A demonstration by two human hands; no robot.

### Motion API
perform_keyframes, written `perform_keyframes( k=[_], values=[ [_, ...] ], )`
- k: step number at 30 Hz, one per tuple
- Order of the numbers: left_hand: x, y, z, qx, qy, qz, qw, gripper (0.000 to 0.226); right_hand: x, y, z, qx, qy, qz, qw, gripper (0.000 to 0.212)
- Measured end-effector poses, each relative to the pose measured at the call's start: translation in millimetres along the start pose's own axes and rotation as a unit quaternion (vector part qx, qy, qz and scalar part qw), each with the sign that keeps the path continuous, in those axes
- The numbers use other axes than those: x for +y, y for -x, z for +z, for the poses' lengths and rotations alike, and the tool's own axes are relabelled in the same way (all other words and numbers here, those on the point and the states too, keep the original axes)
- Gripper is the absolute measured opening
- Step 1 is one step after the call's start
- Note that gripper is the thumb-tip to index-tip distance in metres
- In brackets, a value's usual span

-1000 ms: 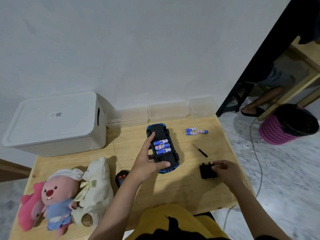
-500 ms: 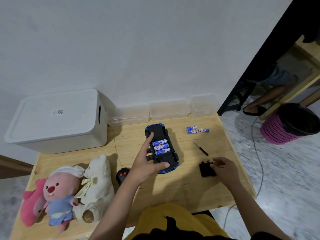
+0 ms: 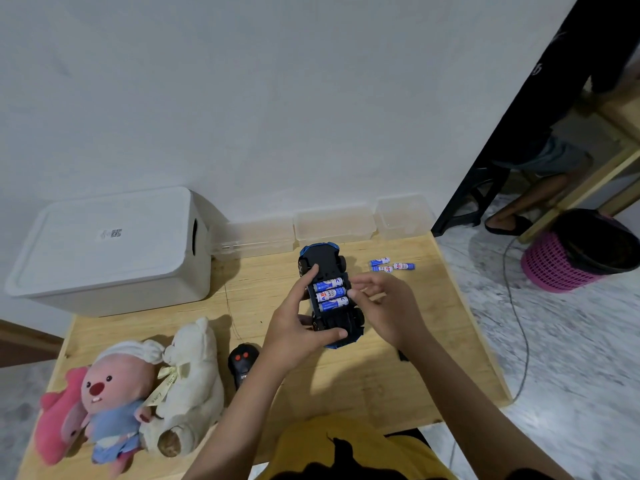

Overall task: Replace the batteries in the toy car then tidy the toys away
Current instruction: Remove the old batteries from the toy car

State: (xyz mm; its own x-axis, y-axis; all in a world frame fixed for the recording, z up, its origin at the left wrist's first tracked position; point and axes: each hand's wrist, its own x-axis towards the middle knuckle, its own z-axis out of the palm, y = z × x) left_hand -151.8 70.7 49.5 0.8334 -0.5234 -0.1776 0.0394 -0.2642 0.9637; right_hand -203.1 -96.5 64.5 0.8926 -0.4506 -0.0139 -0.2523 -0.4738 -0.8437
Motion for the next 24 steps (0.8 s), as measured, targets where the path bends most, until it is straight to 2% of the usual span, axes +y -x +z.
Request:
perform_keyframes(
  k=[8, 24],
  values=[
    [0, -3, 8, 0.057, -0.032, 0.039, 0.997, 0.105, -12, -14, 16, -0.002, 0.017, -0.034, 0.999, 0.019],
    [4, -19, 7, 0.104, -0.037, 0.061, 0.992, 0.106, -29, -39, 27, 0.023, -0.049, 0.006, 0.999, 0.019]
  ],
)
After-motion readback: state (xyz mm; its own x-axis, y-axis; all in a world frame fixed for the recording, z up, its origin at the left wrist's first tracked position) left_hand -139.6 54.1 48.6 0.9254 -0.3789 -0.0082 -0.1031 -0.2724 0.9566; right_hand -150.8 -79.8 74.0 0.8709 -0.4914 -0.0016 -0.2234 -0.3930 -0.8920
